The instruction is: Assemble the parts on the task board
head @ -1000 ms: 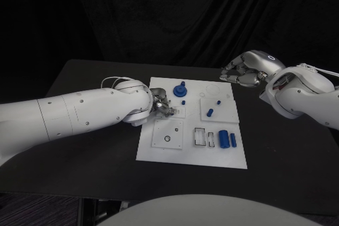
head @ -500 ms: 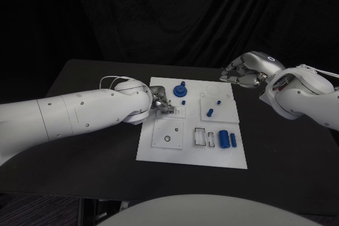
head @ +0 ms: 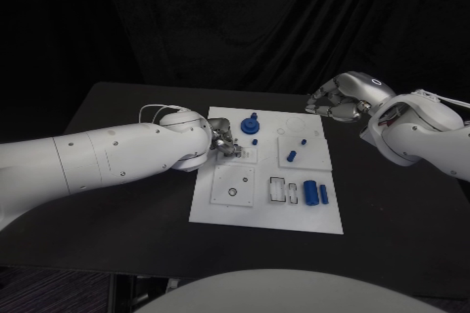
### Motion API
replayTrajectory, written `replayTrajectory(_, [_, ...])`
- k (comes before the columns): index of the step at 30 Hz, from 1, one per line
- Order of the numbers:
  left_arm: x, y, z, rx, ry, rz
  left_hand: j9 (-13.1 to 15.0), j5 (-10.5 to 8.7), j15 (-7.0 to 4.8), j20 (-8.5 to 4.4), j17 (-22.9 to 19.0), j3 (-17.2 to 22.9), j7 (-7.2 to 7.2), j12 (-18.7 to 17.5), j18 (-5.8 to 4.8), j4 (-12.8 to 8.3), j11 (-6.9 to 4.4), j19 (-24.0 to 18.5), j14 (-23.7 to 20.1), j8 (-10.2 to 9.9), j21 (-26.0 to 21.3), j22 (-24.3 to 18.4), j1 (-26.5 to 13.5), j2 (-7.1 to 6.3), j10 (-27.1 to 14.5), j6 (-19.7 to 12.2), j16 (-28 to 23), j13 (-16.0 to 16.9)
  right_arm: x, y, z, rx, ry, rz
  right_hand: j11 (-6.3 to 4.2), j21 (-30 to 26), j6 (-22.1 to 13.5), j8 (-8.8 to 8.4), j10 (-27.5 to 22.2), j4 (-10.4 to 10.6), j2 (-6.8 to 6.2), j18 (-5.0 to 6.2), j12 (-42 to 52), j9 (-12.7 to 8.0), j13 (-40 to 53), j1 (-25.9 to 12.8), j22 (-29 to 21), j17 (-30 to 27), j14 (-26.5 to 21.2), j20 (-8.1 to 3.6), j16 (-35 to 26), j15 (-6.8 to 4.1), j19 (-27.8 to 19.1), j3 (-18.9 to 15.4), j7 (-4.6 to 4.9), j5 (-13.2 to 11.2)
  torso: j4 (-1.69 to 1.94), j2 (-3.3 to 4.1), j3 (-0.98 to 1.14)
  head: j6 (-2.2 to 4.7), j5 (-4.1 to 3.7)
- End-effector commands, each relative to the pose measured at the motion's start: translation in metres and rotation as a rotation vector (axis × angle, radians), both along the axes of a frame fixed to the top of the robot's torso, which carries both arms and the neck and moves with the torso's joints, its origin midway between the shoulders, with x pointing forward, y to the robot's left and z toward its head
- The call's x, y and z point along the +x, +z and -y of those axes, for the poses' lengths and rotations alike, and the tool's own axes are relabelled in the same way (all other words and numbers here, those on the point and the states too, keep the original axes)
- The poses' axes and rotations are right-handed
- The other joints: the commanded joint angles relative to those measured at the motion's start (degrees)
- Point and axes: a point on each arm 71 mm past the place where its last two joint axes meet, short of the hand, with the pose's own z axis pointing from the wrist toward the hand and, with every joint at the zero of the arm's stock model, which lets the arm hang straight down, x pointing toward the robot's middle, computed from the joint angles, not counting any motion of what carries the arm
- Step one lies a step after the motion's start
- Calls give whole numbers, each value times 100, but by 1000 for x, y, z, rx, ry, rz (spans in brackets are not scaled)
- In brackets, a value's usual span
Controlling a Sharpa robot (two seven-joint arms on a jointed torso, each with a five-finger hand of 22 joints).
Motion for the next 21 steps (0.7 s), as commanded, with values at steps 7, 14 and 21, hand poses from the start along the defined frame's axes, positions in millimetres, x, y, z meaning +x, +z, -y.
replayTrajectory(7, [-2, -1, 5, 5, -33, -6, 6, 31, -42, -50, 1510, 24, -10, -25, 8, 4, -33, 182, 595, -21, 19, 1079, 46, 10, 607, 9, 15, 1506, 1, -1, 1, -5, -21, -8, 34, -35, 55, 0, 607, -38, -9, 18, 15, 8, 1510, 49, 1363, 1025, 511, 26, -6, 34, 402, 0, 0, 33, 1, 5, 1, 0, 10])
replayTrajectory(14, [-3, -2, 7, 7, -39, -11, 6, 28, -42, -50, 1510, 25, -10, -25, 8, 4, -33, 182, 595, -22, 19, 1080, 44, 9, 607, 10, 15, 1506, 0, -1, 1, -5, -21, -8, 34, -35, 55, 0, 607, -38, -9, 18, 15, 8, 1510, 49, 1363, 1025, 511, 26, -6, 34, 402, 0, 0, 33, 2, -1, 1, 0, 10])
replayTrajectory(21, [-3, -3, 7, 13, -43, -19, 6, 25, -42, -50, 1510, 27, -10, -25, 9, 4, -33, 180, 595, -23, 15, 1077, 43, 9, 607, 10, 15, 1506, 0, -1, 1, -5, -23, -9, 37, -38, 57, -5, 607, -50, -2, 19, 15, 8, 1510, 57, 1361, 1019, 510, 25, -9, 33, 400, 4, 0, 32, -2, 1, 3, 0, 8])
